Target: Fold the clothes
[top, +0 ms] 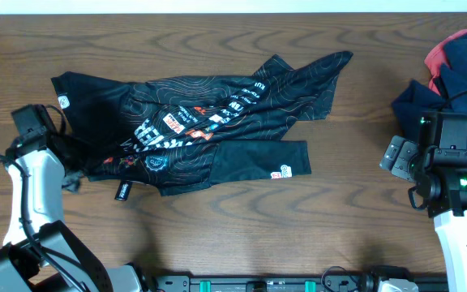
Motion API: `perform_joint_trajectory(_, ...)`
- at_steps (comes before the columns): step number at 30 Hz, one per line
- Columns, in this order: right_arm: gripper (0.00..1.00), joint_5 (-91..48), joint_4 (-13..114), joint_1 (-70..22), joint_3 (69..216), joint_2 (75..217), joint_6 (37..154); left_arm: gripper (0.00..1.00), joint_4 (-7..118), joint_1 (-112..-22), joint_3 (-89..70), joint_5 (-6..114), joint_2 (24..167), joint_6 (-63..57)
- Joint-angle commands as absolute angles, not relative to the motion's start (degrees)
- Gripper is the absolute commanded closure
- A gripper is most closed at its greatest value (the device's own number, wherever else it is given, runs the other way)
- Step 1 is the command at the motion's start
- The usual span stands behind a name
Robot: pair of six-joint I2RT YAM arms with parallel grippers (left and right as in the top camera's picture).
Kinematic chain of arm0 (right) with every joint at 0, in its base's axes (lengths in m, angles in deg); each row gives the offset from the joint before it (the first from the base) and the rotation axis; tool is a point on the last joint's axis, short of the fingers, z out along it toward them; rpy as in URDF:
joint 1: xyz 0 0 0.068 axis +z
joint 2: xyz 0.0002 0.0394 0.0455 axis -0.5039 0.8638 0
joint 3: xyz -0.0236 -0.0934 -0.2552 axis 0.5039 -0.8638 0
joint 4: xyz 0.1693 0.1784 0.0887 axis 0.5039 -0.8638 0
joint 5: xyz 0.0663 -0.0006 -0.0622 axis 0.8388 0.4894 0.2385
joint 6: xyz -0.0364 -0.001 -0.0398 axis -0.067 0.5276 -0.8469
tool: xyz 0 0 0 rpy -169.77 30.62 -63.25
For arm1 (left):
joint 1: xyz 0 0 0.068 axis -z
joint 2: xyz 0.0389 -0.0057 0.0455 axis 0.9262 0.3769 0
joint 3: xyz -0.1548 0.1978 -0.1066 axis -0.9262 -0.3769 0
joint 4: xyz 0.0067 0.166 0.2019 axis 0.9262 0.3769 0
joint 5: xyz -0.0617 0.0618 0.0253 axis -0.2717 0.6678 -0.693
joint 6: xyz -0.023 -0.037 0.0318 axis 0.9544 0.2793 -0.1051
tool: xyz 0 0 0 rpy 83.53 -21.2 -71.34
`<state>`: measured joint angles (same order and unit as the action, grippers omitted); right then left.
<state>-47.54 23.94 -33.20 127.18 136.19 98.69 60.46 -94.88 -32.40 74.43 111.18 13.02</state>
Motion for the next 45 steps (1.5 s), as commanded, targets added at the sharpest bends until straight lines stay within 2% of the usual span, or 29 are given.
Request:
perform_joint_trajectory(1, 0.01, -48.3, 23.9, -33.5, 127.7, 136.0, 98.0, 0.24, 65.3, -90.7, -34.8, 56.3, 111.9, 9.7)
perform_joint_trajectory(8, 0.01, -47.8, 24.1, -33.5, 127.7, 136.8, 98.0, 0.22, 64.6, -70.7, -41.2, 52.2, 111.9, 10.6)
perform_joint_trajectory(17, 0.01, -46.8, 23.8, -33.5, 127.7, 138.8, 98.0, 0.20, 50.7, -46.1, -44.8, 53.9, 112.1, 30.1)
perform_joint_trajectory(22, 0.01, -46.7, 23.6, -33.5, 127.7, 138.9, 97.7, 0.20, 44.3, -37.3, -45.9, 61.1, 113.8, 42.1)
perform_joint_trajectory(25, 0.01, -46.2, 23.6, -33.5, 127.7, 138.9, 97.5, 0.20, 42.3, -34.5, -45.9, 67.9, 114.9, 46.9)
perform_joint_trajectory(33, 0.01, -46.2, 23.6, -33.5, 127.7, 138.9, 97.1, 0.22, 37.2, -34.7, -45.9, 81.5, 115.6, 48.7)
perform_joint_trajectory(34, 0.01, -46.2, 23.6, -33.5, 127.7, 138.9, 97.1, 0.25, 36.3, -34.7, -45.9, 81.5, 116.0, 48.9)
perform_joint_trajectory(41, 0.01, -46.2, 23.6, -33.5, 127.7, 138.9, 97.1, 0.26, 32.2, -34.1, -45.9, 77.5, 121.3, 52.3)
perform_joint_trajectory(44, 0.01, -46.2, 23.5, -33.5, 127.7, 138.9, 97.1, 0.35, 31.8, -34.1, -45.9, 77.6, 123.4, 52.9)
perform_joint_trajectory(45, 0.01, -46.2, 23.4, -33.5, 127.7, 138.9, 97.1, 0.42, 31.8, -34.2, -45.9, 77.8, 123.6, 52.9)
